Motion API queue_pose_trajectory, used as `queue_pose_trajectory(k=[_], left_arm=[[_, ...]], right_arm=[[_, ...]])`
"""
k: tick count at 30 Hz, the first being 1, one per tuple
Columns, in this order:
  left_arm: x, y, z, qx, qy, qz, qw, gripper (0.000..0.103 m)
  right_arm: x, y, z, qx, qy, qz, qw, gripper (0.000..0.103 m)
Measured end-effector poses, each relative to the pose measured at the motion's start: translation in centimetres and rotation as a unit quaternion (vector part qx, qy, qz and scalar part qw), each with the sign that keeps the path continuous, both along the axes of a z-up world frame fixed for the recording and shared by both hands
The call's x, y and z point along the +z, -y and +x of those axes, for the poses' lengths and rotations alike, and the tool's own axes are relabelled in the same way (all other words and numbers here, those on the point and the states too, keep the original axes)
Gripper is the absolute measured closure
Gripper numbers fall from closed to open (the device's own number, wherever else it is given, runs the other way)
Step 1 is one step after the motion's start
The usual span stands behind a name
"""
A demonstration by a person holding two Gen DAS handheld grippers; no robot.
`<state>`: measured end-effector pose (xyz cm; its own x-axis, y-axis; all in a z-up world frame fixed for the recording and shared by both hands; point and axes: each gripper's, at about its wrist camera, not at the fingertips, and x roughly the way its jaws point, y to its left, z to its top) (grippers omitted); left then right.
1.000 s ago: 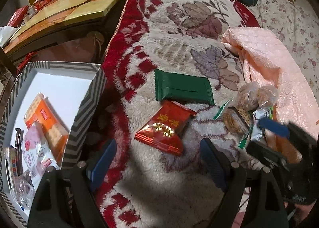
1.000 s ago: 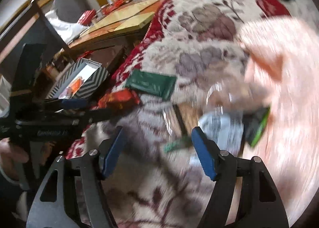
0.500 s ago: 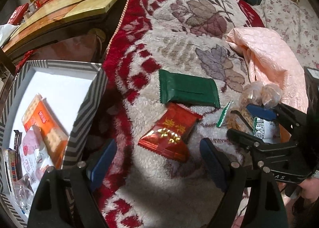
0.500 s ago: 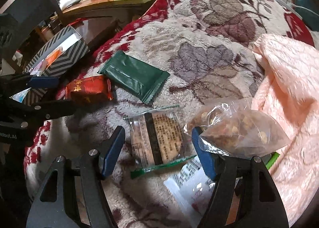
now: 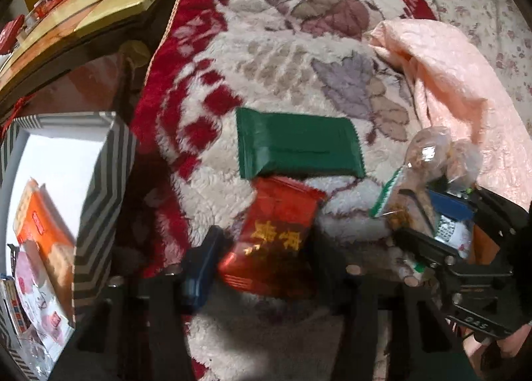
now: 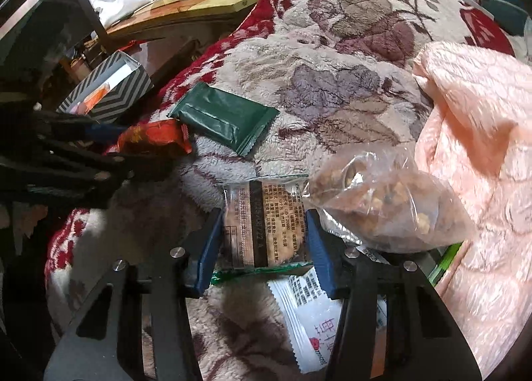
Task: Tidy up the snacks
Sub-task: 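Grasp the red candy pack with left tool while right tool grasps clear cookie pack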
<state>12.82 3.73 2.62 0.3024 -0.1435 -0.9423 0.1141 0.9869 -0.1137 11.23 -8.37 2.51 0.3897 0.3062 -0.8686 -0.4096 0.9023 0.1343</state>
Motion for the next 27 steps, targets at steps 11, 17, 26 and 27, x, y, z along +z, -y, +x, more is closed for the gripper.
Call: queue_pose_trajectory(k=[11, 17, 26, 27], left_arm=[[1.8, 0.5, -3.1, -0.005, 0.057, -0.002, 0.9983, 0.052], [2.2, 0.1, -6.2, 0.002, 0.061, -0.008, 0.9981, 0.052], [0.3, -0.2, -9.4, 0.004, 0.022, -0.014, 0.9997, 0.052], [0.1, -0.1, -9.4, 0.004, 0.020, -0.013, 0.9997, 0.050]], right_arm=[[1.0, 0.5, -2.2, -0.028, 0.012, 0.060, 0.998, 0.054], [1.6, 0.0, -4.5, -0.017, 0.009, 0.065, 0.998, 0.054], [0.5, -1.2, -8.2, 0.003, -0.015, 0.040, 0.999, 0.054], [0.4, -1.2, -8.3, 0.003, -0.016, 0.037, 0.999, 0.054]])
